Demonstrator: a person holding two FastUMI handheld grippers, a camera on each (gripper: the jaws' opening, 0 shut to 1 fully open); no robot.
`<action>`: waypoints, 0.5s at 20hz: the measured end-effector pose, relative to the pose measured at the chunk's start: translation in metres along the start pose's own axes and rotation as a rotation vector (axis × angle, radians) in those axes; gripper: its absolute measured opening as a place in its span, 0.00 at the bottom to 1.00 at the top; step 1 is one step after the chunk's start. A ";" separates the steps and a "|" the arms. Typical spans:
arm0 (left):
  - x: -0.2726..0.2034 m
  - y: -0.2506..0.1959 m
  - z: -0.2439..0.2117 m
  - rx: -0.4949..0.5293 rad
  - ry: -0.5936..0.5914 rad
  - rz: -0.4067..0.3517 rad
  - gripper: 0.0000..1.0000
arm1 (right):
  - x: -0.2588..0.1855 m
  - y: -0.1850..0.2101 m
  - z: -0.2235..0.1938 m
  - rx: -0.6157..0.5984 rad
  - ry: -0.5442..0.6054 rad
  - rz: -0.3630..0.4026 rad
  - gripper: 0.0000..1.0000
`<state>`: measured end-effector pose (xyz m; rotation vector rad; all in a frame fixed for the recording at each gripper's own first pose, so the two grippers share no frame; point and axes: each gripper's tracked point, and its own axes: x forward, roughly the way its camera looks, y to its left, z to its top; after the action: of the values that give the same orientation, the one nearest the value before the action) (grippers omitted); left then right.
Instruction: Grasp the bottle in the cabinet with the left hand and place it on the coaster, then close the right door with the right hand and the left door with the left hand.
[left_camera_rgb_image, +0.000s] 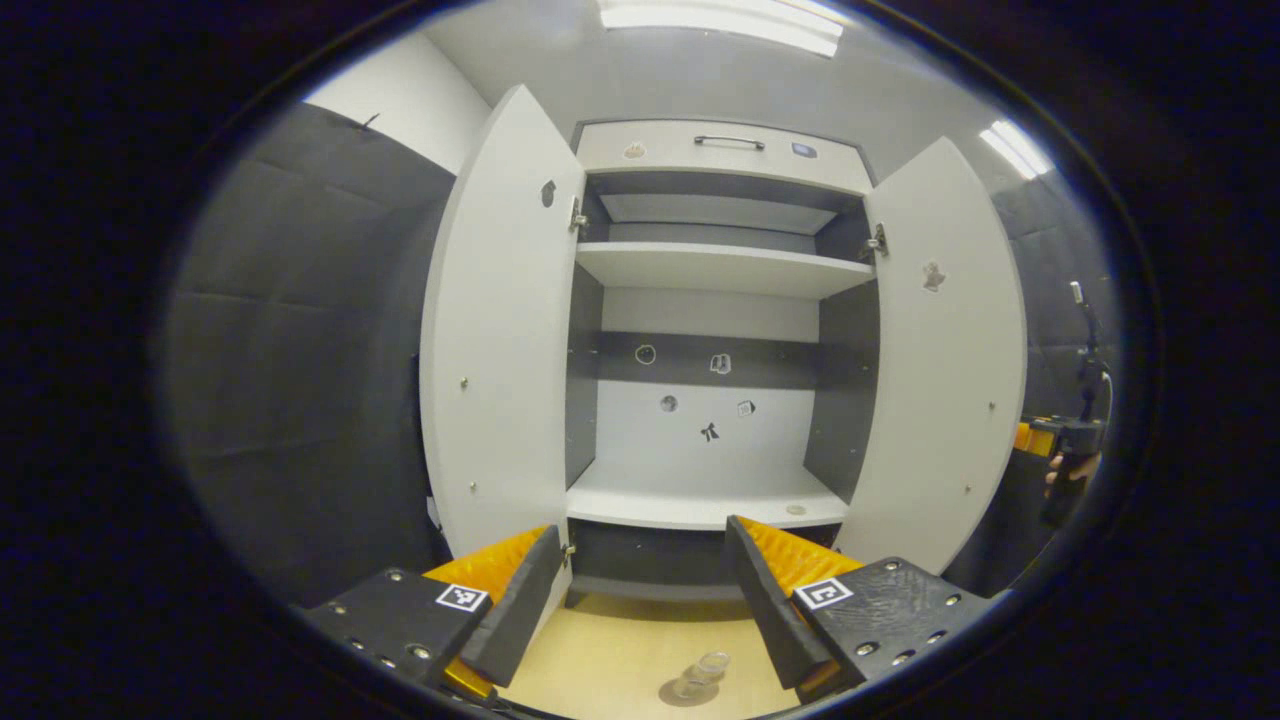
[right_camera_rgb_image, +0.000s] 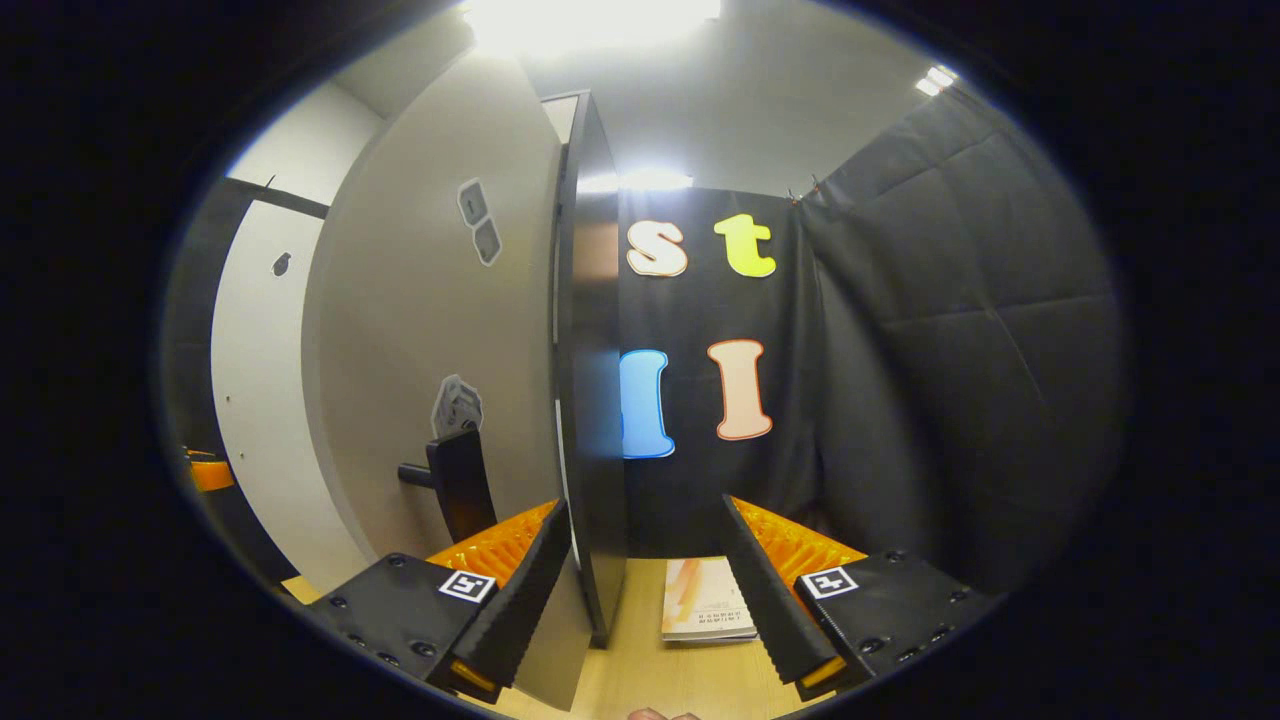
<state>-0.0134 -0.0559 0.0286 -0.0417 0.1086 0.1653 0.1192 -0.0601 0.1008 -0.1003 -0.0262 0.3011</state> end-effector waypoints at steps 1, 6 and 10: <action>0.000 0.005 -0.001 -0.004 0.001 -0.002 0.96 | 0.000 0.002 0.002 -0.014 -0.006 -0.011 0.95; -0.001 0.024 -0.003 0.003 0.002 -0.008 0.94 | -0.002 0.043 -0.005 0.034 0.024 0.027 0.94; -0.006 0.043 -0.006 -0.011 0.005 0.003 0.95 | 0.002 0.075 -0.002 0.006 0.010 0.030 0.94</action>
<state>-0.0270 -0.0146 0.0223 -0.0530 0.1125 0.1691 0.0991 0.0111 0.0907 -0.0962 -0.0136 0.3305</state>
